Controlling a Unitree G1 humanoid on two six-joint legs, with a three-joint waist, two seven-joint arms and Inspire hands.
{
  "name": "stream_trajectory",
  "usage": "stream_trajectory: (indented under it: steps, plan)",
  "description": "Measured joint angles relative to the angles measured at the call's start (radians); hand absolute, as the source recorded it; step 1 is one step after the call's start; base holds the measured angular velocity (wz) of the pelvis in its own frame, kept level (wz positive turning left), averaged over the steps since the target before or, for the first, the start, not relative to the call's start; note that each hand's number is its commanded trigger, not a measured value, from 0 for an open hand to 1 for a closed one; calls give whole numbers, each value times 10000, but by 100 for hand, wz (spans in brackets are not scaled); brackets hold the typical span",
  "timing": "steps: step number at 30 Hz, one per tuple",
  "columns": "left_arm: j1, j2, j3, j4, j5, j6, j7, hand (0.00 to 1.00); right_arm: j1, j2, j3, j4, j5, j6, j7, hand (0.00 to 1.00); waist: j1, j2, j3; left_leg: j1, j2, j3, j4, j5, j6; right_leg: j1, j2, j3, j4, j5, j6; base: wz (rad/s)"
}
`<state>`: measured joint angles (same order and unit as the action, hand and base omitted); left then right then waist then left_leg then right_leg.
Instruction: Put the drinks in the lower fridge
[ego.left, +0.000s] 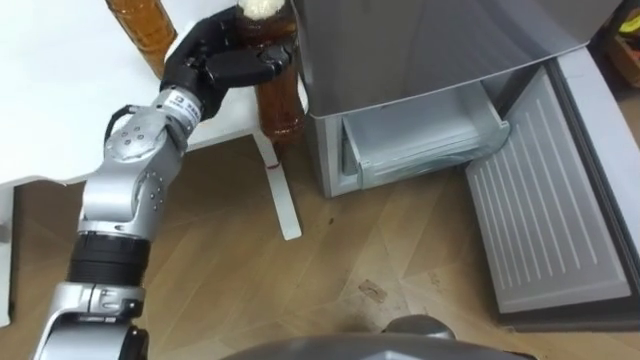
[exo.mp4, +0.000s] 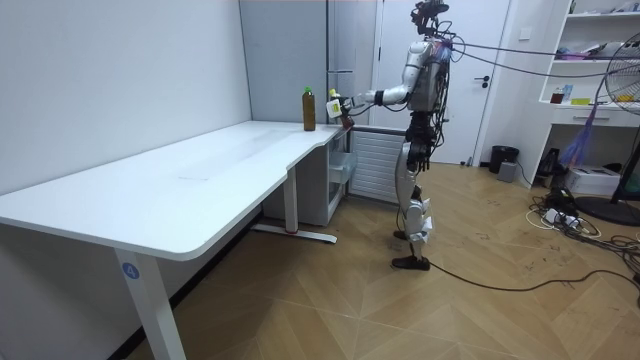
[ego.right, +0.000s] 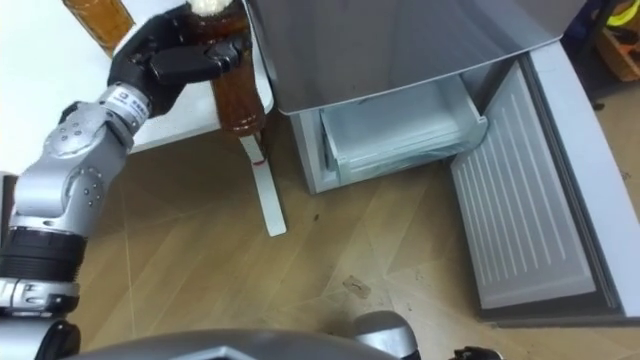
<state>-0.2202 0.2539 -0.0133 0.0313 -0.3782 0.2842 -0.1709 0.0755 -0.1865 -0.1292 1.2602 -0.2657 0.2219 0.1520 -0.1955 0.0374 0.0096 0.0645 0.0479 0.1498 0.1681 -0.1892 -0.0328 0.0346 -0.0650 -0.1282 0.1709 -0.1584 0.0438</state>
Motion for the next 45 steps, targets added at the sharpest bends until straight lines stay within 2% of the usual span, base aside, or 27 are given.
stream_trajectory:
  steps: [4,9,15,19,22,24,28,31,34,39,41,45]
  plan:
    - [65,1,-10,-751,-2,1,-101,100,5,-6,23,261,0,198,-74,0,133,21,-17,2,0,-18,-3,0,0,26,-6,-65,16,0,0,5]
    - [627,-26,-39,-1499,28,9,-132,100,57,-7,311,284,-12,195,-98,0,189,19,-22,27,1,-81,5,0,1,96,-14,-136,31,0,-1,5]
    - [734,-467,-150,-2246,199,13,-159,100,16,48,578,270,126,200,-377,0,542,-41,-22,6,-1,-216,26,27,40,154,-22,-281,32,-1,-2,8]
    - [745,-493,-732,-2830,201,9,-345,100,-365,59,780,189,384,107,-400,0,738,-205,-45,-38,-2,-243,58,36,49,185,-34,-387,9,-4,-4,8]
    - [982,-511,-1292,-3124,196,-5,-534,100,-518,70,1443,119,681,-90,-498,0,932,-297,-121,-146,-2,-307,130,37,49,184,-38,-481,-23,-2,-6,9]
    - [1203,-564,-1622,-3162,190,-61,-662,100,-542,67,1682,97,818,-116,-645,0,1015,-313,-113,-217,-7,-428,146,37,49,168,-44,-576,-25,-1,-7,15]
    - [1838,-489,-2290,-3129,185,-60,-817,100,-598,9,2194,97,1076,-231,-886,0,1184,-318,-106,-241,-6,-477,145,37,49,176,-55,-671,-18,-3,-10,5]
    - [2102,-487,-2355,-3127,186,-61,-1035,100,-770,9,2355,-40,977,-282,-955,0,1204,-365,-53,-242,-8,-477,139,37,49,171,-61,-674,0,-3,-11,0]
    - [2355,-499,-2377,-3049,120,-107,-1184,100,-854,-21,2402,-614,1117,-394,-1067,0,1210,-419,-16,-241,-8,-465,169,37,49,170,-61,-660,6,1,-17,0]
    - [2755,-492,-2826,-3009,-49,-142,-1318,100,-838,-203,3321,-2181,1144,-436,-1116,0,1416,-457,8,-322,-12,-450,205,37,50,107,-64,-657,-3,3,-21,1]
    - [2974,-496,-2892,-2955,-46,-144,-1446,100,-842,-118,3338,-3644,1491,-611,-877,0,1461,-472,11,-389,-9,-450,206,48,54,16,-60,-658,15,7,-28,0]
    - [3213,-473,-2978,-2702,-25,-143,-1516,100,-832,276,3549,-5166,2213,-1035,-175,0,1537,-573,24,-366,-12,-495,205,48,53,71,-61,-703,4,7,-28,3]
